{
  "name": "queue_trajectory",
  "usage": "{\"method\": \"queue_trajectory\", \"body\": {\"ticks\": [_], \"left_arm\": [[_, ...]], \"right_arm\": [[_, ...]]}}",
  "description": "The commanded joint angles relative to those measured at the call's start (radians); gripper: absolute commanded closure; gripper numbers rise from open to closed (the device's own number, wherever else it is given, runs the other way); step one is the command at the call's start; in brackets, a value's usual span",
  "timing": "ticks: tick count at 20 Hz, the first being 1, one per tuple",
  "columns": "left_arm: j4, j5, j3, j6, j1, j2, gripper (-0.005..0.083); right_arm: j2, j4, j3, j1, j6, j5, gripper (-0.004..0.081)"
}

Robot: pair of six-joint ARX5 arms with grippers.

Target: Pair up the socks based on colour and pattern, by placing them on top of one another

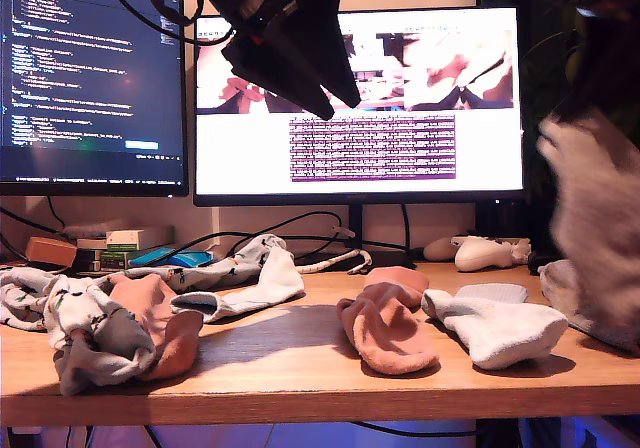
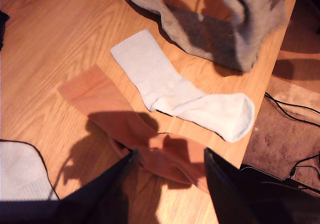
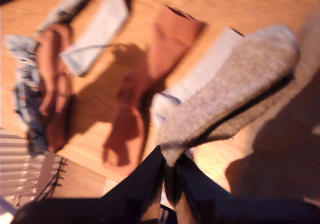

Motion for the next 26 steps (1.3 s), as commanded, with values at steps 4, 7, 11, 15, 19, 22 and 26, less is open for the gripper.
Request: {"method": "queue_trajectory", "body": {"ticks": [4, 7, 11, 15, 19, 22, 26], "left_arm": [[0.018, 0.003, -0.005, 0.001, 0.000, 0.009, 0.0400], [0.021, 0.003, -0.005, 0.001, 0.000, 0.009, 0.0400], [0.022, 0.003, -0.005, 0.001, 0.000, 0.009, 0.0401], [0.022, 0.003, -0.005, 0.001, 0.000, 0.009, 0.0401], [0.021, 0.003, -0.005, 0.000, 0.000, 0.009, 0.0401], [0.021, 0.003, -0.005, 0.000, 0.000, 0.009, 0.0401], [0.021, 0.003, -0.005, -0.001, 0.000, 0.009, 0.0401]], "right_arm": [[0.073, -0.021, -0.008, -0.034, -0.028, 0.002, 0.0783], [0.106, -0.031, -0.008, -0.037, -0.059, 0.009, 0.0783], [0.143, 0.084, -0.008, -0.039, -0.113, 0.087, 0.0783], [0.222, 0.188, -0.008, -0.038, -0.157, 0.108, 0.0783], [0.331, 0.275, -0.008, -0.032, -0.158, 0.162, 0.0782], [0.375, 0.393, -0.008, -0.032, -0.211, 0.177, 0.0782], [0.386, 0.478, -0.008, -0.032, -0.270, 0.210, 0.0639]]}}
